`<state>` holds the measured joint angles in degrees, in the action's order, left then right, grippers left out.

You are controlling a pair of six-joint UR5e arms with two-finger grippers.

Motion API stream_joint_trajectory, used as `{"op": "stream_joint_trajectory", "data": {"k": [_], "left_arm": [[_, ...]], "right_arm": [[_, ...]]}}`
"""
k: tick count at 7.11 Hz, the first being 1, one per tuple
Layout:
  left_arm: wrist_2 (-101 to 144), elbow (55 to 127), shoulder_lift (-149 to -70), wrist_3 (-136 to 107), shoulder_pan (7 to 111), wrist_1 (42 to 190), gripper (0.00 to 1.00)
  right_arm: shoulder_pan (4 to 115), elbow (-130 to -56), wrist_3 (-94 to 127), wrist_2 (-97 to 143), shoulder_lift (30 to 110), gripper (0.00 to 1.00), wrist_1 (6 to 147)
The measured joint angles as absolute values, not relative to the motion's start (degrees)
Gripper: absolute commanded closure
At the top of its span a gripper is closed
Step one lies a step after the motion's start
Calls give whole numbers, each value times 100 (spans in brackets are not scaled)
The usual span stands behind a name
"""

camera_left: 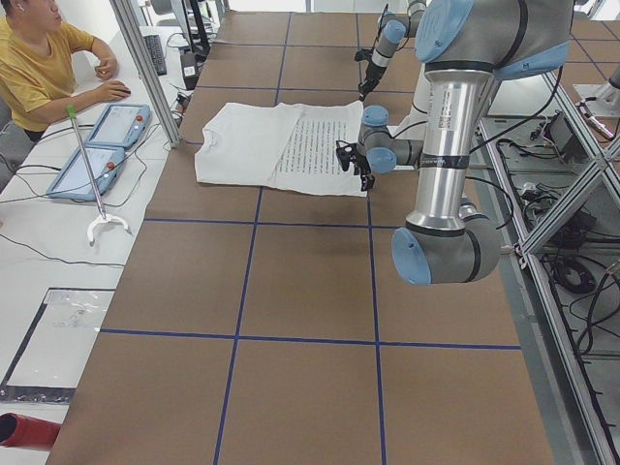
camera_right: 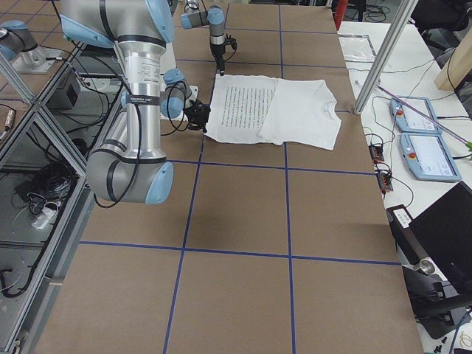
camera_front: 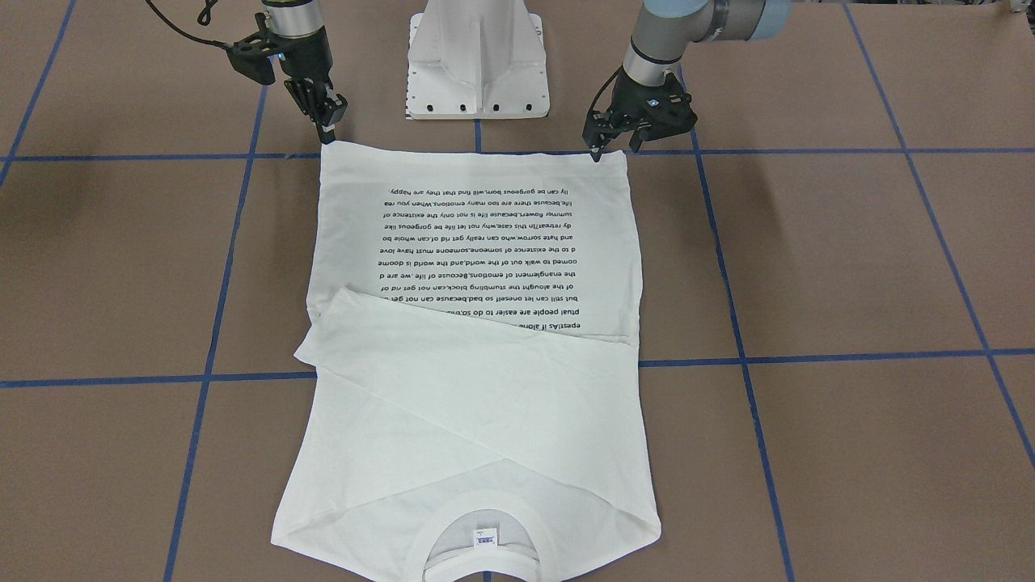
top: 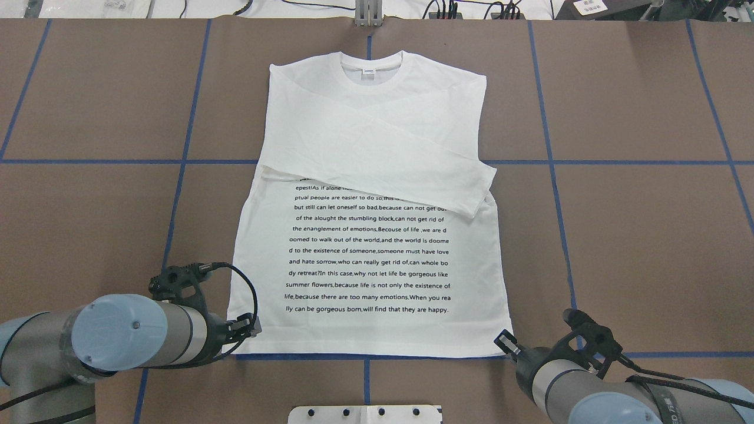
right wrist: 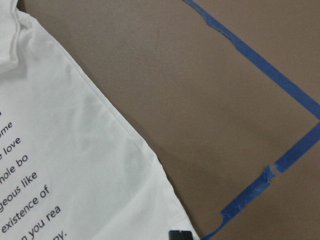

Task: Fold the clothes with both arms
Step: 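Move the left gripper to the hem corner nearest the robot and grasp it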

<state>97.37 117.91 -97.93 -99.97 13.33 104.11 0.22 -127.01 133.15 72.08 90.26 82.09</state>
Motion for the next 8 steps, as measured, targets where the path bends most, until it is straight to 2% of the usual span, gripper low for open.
{"op": "stream_joint_trajectory", "data": {"k": [2,4,8], "left_arm": [[9723,11711,-9767,-10017,1220,10391,36],[9721,11663,-9755,-10019,1207,10386,99],[9746,11744,-9601,-10011,1204,10338,100]], "right_arm": [[15,-12701,13316,7201,9027,100,8209],[7,-12695,13310,7193,9028,100,8209],[-12,-12692,13305,7191,9019,100,8289]]}}
